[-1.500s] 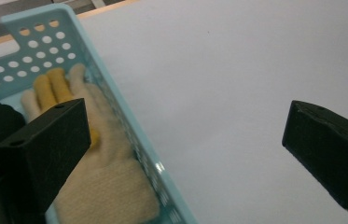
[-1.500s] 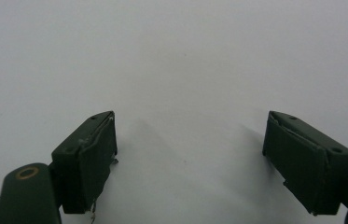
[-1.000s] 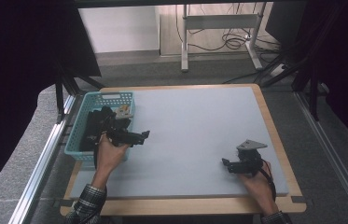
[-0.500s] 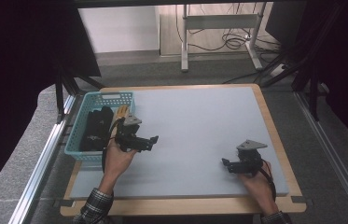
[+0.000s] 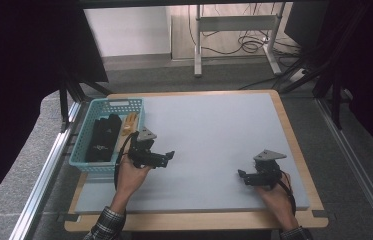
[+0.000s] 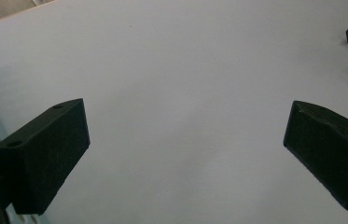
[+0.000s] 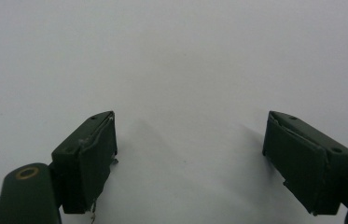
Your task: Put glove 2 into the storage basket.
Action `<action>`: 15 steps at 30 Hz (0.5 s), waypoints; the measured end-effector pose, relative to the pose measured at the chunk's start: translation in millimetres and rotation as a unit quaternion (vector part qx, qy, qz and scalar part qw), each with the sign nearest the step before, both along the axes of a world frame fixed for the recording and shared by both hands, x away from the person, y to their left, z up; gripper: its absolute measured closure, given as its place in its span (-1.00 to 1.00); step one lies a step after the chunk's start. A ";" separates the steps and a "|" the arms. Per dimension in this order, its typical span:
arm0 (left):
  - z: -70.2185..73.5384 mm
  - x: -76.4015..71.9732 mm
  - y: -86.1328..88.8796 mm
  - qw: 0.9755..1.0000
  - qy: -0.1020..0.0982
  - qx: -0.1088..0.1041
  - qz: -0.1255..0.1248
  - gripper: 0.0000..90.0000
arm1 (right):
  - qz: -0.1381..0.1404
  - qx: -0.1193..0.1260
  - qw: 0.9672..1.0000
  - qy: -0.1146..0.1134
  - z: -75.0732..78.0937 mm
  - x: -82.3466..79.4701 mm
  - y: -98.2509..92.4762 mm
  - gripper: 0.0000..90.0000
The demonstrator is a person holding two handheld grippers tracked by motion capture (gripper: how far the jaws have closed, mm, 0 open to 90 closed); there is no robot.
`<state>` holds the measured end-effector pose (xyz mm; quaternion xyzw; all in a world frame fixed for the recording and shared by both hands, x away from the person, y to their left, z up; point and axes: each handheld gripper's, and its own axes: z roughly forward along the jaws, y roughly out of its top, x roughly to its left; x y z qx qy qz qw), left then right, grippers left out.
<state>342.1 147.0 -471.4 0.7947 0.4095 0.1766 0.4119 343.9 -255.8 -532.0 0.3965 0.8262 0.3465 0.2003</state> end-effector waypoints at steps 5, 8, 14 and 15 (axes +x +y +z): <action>-3.2 -2.9 -6.8 1.000 -0.002 0.002 -0.007 -0.99 | 0.000 0.000 1.000 0.000 0.0 0.0 0.0 -0.62; -5.1 -4.7 -11.2 1.000 -0.002 0.001 -0.013 -0.99 | 0.000 0.000 1.000 0.000 0.0 0.0 0.0 -0.62; -9.3 -8.0 -20.7 1.000 -0.004 0.005 -0.022 -0.99 | 0.000 0.000 1.000 0.000 0.0 0.0 0.0 -0.62; -10.2 -8.3 -22.2 1.000 -0.004 0.006 -0.023 -0.99 | 0.000 0.000 1.000 0.000 0.0 0.0 0.0 -0.62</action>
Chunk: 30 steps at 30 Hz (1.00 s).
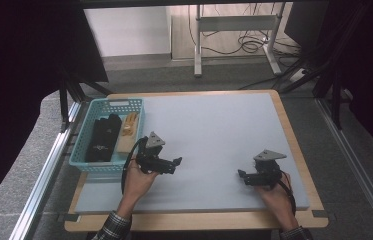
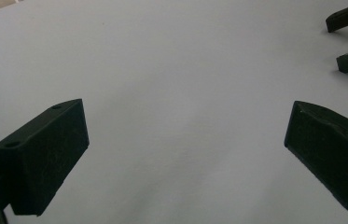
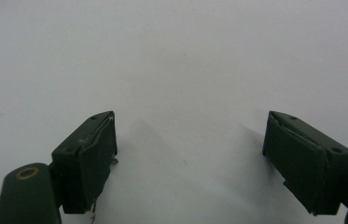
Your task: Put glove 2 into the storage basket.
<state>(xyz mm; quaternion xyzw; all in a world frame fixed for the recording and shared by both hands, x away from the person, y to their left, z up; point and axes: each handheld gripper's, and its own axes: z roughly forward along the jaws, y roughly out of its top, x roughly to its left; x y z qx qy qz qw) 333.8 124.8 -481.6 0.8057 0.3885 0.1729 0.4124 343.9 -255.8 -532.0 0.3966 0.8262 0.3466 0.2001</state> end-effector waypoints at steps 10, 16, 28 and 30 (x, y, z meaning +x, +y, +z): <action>-10.2 -3.4 -11.1 1.000 0.006 0.003 -0.013 -0.99 | 0.000 0.000 1.000 0.000 0.0 0.0 0.0 -0.62; -15.2 -6.8 -17.4 1.000 0.006 0.004 -0.021 -1.00 | 0.000 0.000 1.000 0.000 0.0 0.0 0.0 -0.62; -24.7 -12.2 -30.0 0.999 0.011 0.012 -0.034 -1.00 | 0.000 0.000 1.000 0.000 -0.1 0.1 0.0 -0.62; -26.3 -13.0 -32.2 0.999 0.011 0.014 -0.037 -1.00 | 0.000 0.000 1.000 0.000 0.0 0.1 0.0 -0.62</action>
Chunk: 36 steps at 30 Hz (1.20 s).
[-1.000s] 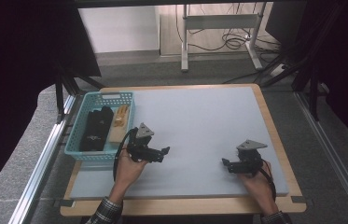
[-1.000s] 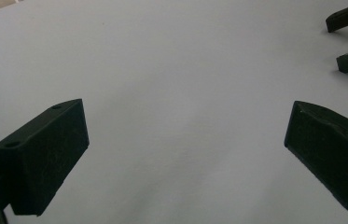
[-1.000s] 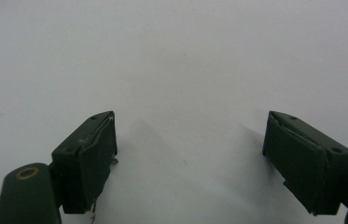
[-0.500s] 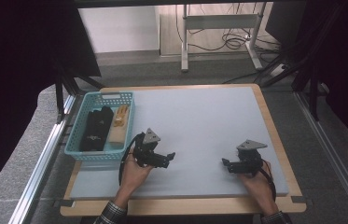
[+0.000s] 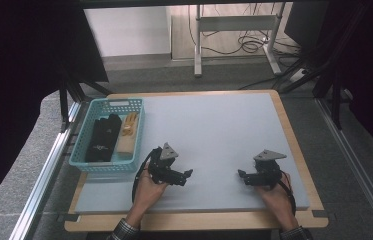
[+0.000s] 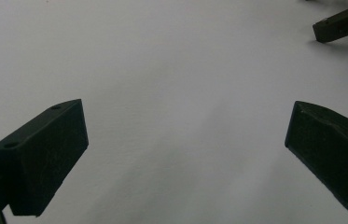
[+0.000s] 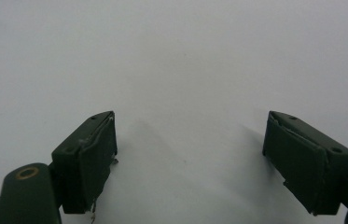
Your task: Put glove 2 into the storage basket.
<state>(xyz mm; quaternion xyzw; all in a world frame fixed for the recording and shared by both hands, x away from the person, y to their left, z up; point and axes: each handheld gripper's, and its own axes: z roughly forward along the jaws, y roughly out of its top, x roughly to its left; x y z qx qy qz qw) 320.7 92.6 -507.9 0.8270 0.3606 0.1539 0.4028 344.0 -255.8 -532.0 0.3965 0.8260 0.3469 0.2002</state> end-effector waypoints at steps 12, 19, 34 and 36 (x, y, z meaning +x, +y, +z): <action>-12.6 -4.5 -10.5 1.000 0.003 0.015 -0.012 -1.00 | 0.000 0.000 1.000 0.000 0.1 0.1 0.0 -0.62; -20.8 -6.1 -12.9 1.000 0.009 0.025 -0.016 -1.00 | 0.000 0.000 1.000 0.000 0.1 0.1 0.1 -0.62; -35.3 -6.9 -16.6 0.999 0.023 0.039 -0.016 -1.00 | 0.000 0.000 1.000 0.000 0.2 0.1 0.1 -0.62; -36.2 -6.9 -17.1 0.999 0.025 0.043 -0.016 -1.00 | 0.000 0.000 1.000 0.000 0.2 0.1 0.1 -0.62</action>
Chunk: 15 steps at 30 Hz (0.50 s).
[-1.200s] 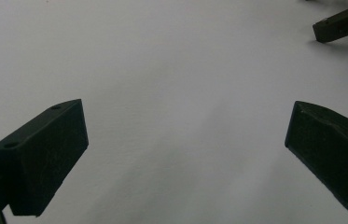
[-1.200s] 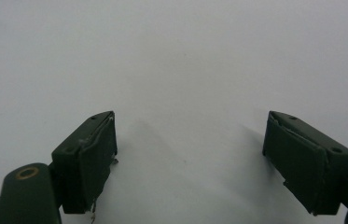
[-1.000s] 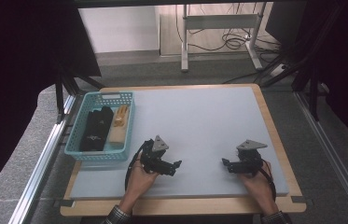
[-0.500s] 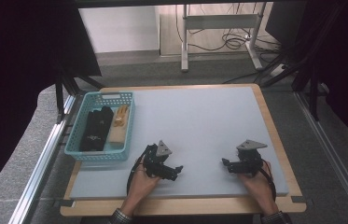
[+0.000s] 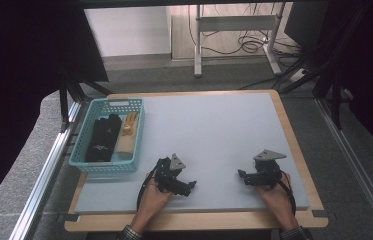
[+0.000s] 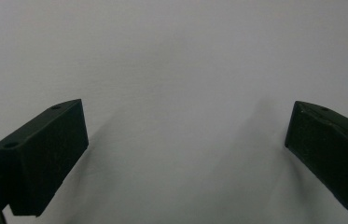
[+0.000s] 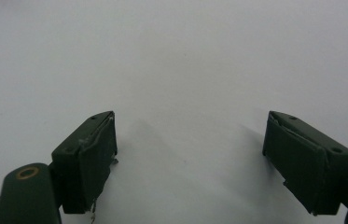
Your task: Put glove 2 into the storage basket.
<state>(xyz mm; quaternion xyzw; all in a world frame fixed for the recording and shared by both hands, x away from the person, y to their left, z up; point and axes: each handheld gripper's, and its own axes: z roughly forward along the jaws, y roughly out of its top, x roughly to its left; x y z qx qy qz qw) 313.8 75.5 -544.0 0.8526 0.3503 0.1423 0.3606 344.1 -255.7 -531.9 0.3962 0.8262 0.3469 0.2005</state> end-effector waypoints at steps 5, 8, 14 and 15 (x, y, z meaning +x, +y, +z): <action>-0.1 -0.4 -0.8 1.000 -0.001 0.004 0.001 -1.00 | 0.000 0.000 1.000 0.000 0.0 0.0 0.0 -0.62; -0.8 0.0 -1.7 1.000 0.001 0.006 0.001 -1.00 | 0.000 0.000 1.000 0.000 0.0 0.0 0.0 -0.62; -1.8 3.4 -0.8 1.000 0.022 0.002 0.002 -1.00 | 0.000 0.000 1.000 0.000 0.0 0.0 0.0 -0.62; -1.8 3.3 -1.1 1.000 0.022 0.002 0.002 -1.00 | 0.000 0.000 1.000 0.000 0.0 -0.1 0.0 -0.62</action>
